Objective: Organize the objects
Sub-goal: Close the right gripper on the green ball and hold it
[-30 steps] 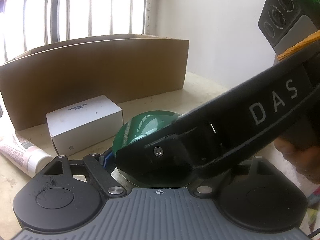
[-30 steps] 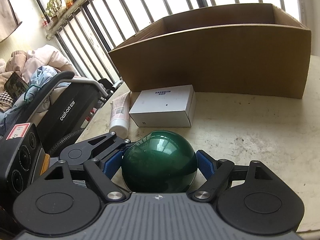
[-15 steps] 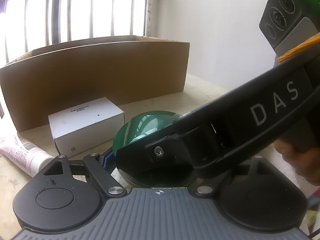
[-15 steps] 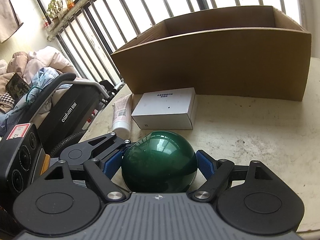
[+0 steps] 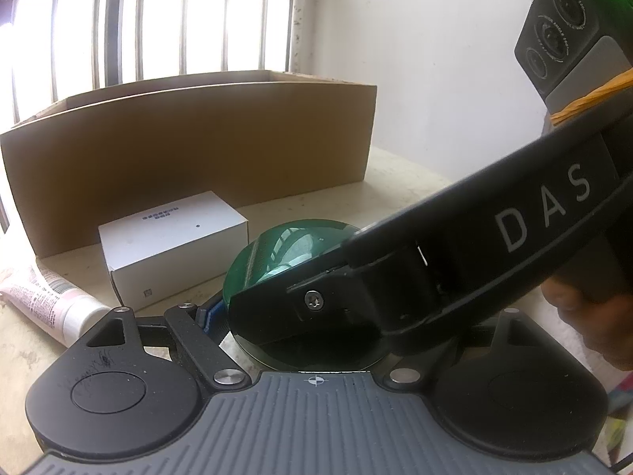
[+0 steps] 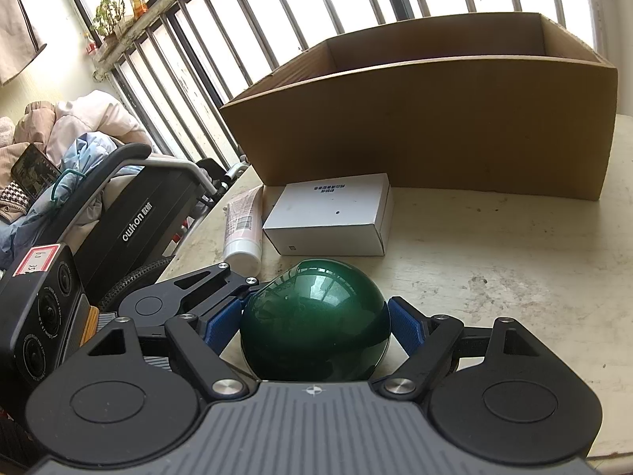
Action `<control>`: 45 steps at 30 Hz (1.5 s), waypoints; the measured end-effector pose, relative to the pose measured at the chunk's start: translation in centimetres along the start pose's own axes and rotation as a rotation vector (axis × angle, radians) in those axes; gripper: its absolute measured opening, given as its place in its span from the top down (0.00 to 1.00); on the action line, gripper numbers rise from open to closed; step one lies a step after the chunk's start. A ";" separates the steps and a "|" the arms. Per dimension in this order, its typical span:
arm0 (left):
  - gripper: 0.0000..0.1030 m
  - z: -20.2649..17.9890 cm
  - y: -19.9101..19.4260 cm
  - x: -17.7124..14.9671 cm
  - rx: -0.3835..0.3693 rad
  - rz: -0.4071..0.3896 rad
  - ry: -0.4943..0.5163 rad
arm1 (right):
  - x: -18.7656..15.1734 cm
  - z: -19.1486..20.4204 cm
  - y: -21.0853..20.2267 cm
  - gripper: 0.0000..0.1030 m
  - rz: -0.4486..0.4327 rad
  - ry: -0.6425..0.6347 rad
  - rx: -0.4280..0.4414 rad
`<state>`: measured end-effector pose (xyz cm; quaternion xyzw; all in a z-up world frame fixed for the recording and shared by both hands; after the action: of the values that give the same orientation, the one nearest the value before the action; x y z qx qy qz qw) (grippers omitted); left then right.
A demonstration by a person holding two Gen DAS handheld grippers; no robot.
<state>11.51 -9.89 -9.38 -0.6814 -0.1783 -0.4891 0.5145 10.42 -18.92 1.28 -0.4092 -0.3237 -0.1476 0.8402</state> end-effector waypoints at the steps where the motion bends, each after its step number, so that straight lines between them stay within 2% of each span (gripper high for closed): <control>1: 0.20 0.1 0.0 0.0 0.000 0.000 0.001 | 0.0 0.0 0.0 0.19 0.000 0.000 0.000; 29: 0.20 1.0 -1.3 0.0 0.008 -0.021 -0.008 | 0.7 0.7 -0.4 0.19 -0.022 -0.007 0.008; 38: 0.20 1.3 -1.6 4.2 0.040 -0.084 0.008 | 4.5 1.1 -2.0 0.19 -0.082 -0.040 0.025; 45: 0.20 3.2 -2.4 11.0 0.081 -0.161 0.046 | 10.1 1.6 -4.1 0.19 -0.158 -0.080 0.053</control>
<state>16.27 -9.00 1.29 -0.6319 -0.2404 -0.5370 0.5045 15.20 -20.03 11.16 -0.3654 -0.3922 -0.1881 0.8230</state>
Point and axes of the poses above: each gripper's, at about its wrist camera, not at the fingertips, and y roughly the way its jaws point, z to its left, x to its top, the point moved 3 cm from there along y, roughly the way its jaws point, and after that the axes turned 7 degrees about x, right-handed, at the moved point
